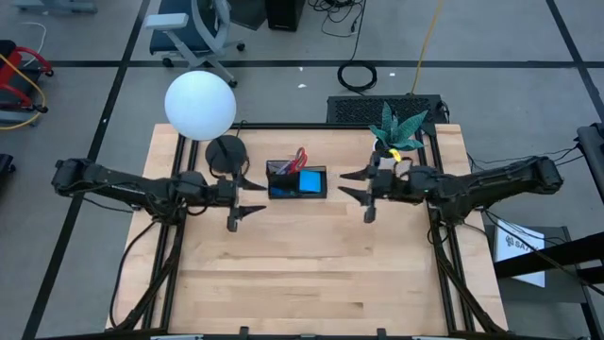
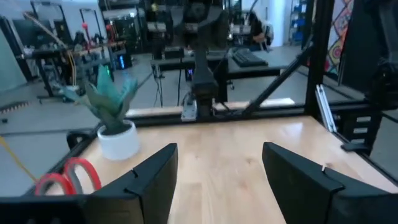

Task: Pick and place office supplies into organizer
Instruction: Return to Home Position

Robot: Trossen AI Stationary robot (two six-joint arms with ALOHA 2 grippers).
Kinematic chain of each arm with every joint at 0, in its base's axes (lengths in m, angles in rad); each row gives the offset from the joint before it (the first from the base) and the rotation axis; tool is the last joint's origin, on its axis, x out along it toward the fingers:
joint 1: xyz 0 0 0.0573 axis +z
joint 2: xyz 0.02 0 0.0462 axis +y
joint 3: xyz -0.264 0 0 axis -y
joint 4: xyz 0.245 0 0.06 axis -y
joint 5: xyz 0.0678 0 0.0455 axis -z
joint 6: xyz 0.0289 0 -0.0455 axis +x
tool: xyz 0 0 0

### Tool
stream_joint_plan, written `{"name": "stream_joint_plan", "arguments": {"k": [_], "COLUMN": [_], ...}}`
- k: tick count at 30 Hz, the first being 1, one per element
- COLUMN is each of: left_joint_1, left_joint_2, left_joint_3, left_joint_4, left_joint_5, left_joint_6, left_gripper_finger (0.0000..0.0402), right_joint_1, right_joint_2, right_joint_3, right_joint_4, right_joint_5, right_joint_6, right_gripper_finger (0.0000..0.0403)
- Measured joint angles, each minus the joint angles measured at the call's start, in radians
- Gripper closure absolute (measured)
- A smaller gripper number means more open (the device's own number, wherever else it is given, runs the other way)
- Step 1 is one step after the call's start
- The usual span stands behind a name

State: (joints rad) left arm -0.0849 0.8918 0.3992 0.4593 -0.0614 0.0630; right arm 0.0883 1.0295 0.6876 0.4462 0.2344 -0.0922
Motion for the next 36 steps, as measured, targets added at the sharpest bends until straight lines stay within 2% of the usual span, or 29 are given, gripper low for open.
{"name": "stream_joint_plan", "arguments": {"k": [6,13,17,20,23,28,36], "left_joint_1": [0.068,0.117,0.137,0.150,0.159,0.178,0.233], "left_joint_2": [-0.075,-0.204,-0.284,-0.348,-0.412,-0.526,-0.714], "left_joint_3": [-0.034,-0.204,-0.298,-0.345,-0.385,-0.389,-0.389], "left_joint_4": [0.025,0.164,0.271,0.280,0.277,0.156,-0.031], "left_joint_5": [0.082,0.089,0.091,0.100,0.117,0.117,0.117], "left_joint_6": [0.011,-0.017,-0.029,-0.047,-0.055,-0.054,-0.061], "left_gripper_finger": [0.0158,0.0158,0.0158,0.0158,0.0158,0.0158,0.0158], "right_joint_1": [-0.001,-0.001,-0.001,-0.001,-0.001,-0.001,-0.001], "right_joint_2": [-0.170,-0.351,-0.419,-0.461,-0.506,-0.589,-0.764], "right_joint_3": [-0.156,-0.268,-0.362,-0.439,-0.497,-0.534,-0.541], "right_joint_4": [0.121,0.185,0.327,0.440,0.502,0.502,0.342], "right_joint_5": [0.003,0.007,0.015,0.062,0.084,0.123,0.135], "right_joint_6": [0.011,0.012,0.000,-0.004,-0.025,-0.049,-0.053], "right_gripper_finger": [0.0271,0.0271,0.0271,0.0271,0.0271,0.0271,0.0271]}}
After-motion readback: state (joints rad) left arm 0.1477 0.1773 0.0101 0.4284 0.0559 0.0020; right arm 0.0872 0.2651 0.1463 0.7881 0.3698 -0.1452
